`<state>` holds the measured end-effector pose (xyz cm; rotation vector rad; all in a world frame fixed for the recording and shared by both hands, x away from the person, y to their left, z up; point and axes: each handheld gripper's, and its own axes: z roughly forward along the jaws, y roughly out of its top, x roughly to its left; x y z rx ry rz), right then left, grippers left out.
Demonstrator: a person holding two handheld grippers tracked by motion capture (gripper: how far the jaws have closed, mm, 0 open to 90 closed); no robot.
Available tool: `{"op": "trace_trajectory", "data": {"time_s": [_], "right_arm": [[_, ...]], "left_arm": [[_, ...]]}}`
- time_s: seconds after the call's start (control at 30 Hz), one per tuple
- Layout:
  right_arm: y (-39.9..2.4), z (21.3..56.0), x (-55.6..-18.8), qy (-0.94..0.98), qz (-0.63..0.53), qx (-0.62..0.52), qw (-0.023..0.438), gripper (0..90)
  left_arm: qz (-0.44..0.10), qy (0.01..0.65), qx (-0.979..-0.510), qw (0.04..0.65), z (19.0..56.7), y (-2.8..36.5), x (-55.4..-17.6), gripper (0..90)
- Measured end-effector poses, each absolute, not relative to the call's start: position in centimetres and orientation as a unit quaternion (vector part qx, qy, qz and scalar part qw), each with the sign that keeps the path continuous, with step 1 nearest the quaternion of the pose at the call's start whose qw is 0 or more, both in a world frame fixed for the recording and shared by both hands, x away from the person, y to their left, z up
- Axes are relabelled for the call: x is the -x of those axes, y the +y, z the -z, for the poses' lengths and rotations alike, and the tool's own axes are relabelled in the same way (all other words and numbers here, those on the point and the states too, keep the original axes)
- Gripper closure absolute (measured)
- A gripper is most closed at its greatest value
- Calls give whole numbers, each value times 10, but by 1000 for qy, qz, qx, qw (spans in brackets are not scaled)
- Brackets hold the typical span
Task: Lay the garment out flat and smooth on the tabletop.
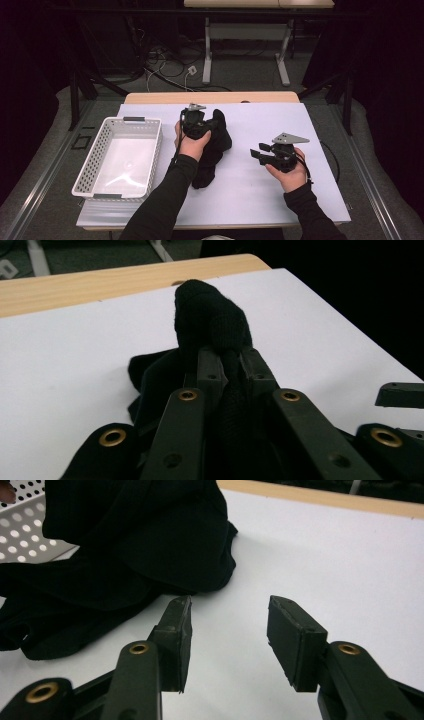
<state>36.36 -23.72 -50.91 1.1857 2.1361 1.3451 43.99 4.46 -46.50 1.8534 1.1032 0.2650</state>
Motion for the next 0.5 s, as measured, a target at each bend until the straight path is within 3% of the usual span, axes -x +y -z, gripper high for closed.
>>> {"op": "trace_trajectory", "data": {"time_s": [0.1, 0.23, 0.5], "right_arm": [[-238, 512, -365, 753, -474, -424, 170, 531], [-236, 516, -365, 754, -472, -425, 166, 531], [-219, 516, -368, 754, -484, -420, 143, 528]], "left_arm": [[-103, 451, -755, 464, 470, 43, -441, 765], [-101, 463, -747, 466, 475, 47, -441, 604], [-90, 464, -740, 479, 476, 58, -435, 516]]}}
